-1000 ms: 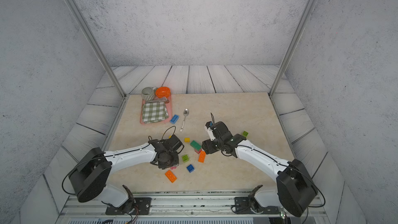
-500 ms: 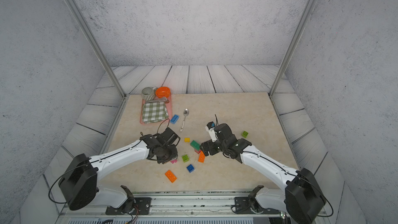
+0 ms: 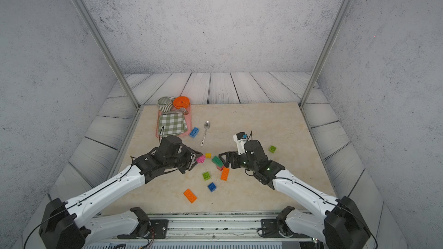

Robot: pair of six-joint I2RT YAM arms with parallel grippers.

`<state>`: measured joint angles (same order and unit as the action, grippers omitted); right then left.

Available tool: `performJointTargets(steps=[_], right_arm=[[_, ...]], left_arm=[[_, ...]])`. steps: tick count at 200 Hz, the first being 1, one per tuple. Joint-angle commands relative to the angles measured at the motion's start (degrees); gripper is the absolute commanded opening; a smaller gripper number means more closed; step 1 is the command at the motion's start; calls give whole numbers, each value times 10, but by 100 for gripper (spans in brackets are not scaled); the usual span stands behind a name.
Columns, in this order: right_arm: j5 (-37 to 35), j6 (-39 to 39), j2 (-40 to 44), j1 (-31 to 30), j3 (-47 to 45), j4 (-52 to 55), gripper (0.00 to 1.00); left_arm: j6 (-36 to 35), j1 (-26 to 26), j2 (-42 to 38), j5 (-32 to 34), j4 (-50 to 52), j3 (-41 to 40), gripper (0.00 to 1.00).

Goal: Assemble the letter p with lego
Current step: Pick up the lego brick from the center of the board.

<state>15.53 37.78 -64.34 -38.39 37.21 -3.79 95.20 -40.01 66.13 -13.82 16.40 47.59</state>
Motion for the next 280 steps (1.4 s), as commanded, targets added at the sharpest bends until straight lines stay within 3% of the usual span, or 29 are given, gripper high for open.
performJointTargets(steps=[1, 101, 130, 188, 247, 280], right_arm=[[14, 71, -10, -11, 0, -60, 80], [-55, 43, -79, -106, 57, -71, 69], [-66, 40, -92, -117, 70, -70, 67], [-77, 48, -120, -129, 83, -70, 52], [-99, 46, -144, -141, 97, -71, 49], [-113, 48, -153, -143, 112, -51, 21]], left_arm=[[55, -8, 15, -18, -41, 0, 21], [76, -10, 19, -25, -66, -11, 22], [77, -9, 16, -20, -64, -16, 22], [77, -9, 9, -16, -64, -19, 23], [79, -9, 4, -18, -76, -28, 28], [82, -9, -4, -19, -83, -38, 37]])
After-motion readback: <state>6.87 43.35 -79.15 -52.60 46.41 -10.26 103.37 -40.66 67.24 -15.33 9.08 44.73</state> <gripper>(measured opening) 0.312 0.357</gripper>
